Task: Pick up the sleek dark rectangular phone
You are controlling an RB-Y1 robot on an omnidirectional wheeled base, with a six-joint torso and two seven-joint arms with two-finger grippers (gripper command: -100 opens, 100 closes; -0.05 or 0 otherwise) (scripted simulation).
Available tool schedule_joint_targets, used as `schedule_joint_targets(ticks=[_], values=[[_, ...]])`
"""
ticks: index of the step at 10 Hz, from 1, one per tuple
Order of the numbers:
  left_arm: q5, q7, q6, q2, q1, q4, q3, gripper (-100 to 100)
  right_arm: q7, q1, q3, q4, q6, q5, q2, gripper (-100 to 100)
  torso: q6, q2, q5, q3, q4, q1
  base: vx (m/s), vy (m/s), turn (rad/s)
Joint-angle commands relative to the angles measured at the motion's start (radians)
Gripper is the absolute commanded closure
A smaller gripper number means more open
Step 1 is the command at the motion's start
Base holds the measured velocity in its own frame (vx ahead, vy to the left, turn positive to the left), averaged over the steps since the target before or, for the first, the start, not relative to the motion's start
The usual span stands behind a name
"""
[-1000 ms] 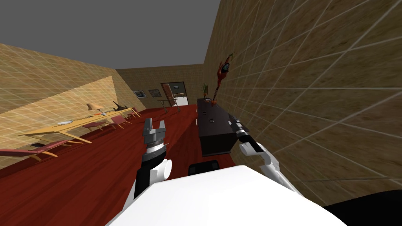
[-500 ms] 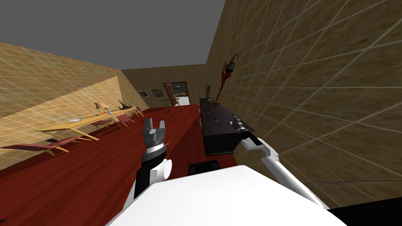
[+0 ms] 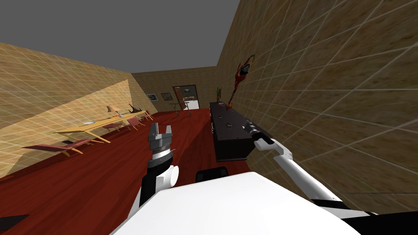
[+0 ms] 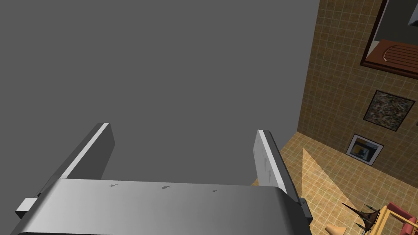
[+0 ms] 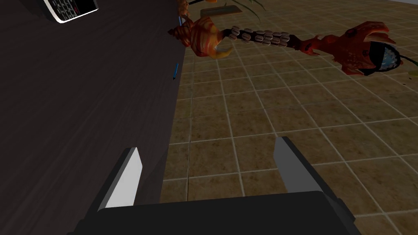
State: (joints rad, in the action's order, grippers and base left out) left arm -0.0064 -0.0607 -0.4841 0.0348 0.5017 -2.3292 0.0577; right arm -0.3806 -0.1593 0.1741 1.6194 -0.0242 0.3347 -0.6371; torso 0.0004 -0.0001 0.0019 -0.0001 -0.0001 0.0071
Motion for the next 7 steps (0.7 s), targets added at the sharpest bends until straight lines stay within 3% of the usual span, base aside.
schedule_joint_targets(ticks=[1,4,5,7], values=[[0.0,0.0,0.0,0.0,0.0,0.0,0.0,0,-0.032,0.043,0.01,-0.05,-0.05,0.026,-0.05,-100,0.0,0.0,0.0,0.0,0.0,0.0,0.003,0.112,0.07],[0.0,0.0,0.0,0.0,0.0,0.0,0.0,0,-0.059,0.077,0.018,-0.124,-0.117,0.049,-0.09,-100,0.0,0.0,0.0,0.0,0.0,-0.001,0.009,0.094,0.033],[0.0,0.0,0.0,0.0,0.0,0.0,0.0,0,-0.085,0.112,0.026,-0.156,-0.155,0.074,-0.128,-100,0.0,0.0,-0.001,0.0,0.0,-0.001,0.027,0.102,0.073],[0.0,0.0,0.0,0.0,0.0,0.0,0.0,0,-0.085,0.112,0.026,-0.179,-0.172,0.074,-0.128,-100,0.0,-0.001,-0.001,-0.001,0.0,-0.002,0.021,0.06,0.008]])
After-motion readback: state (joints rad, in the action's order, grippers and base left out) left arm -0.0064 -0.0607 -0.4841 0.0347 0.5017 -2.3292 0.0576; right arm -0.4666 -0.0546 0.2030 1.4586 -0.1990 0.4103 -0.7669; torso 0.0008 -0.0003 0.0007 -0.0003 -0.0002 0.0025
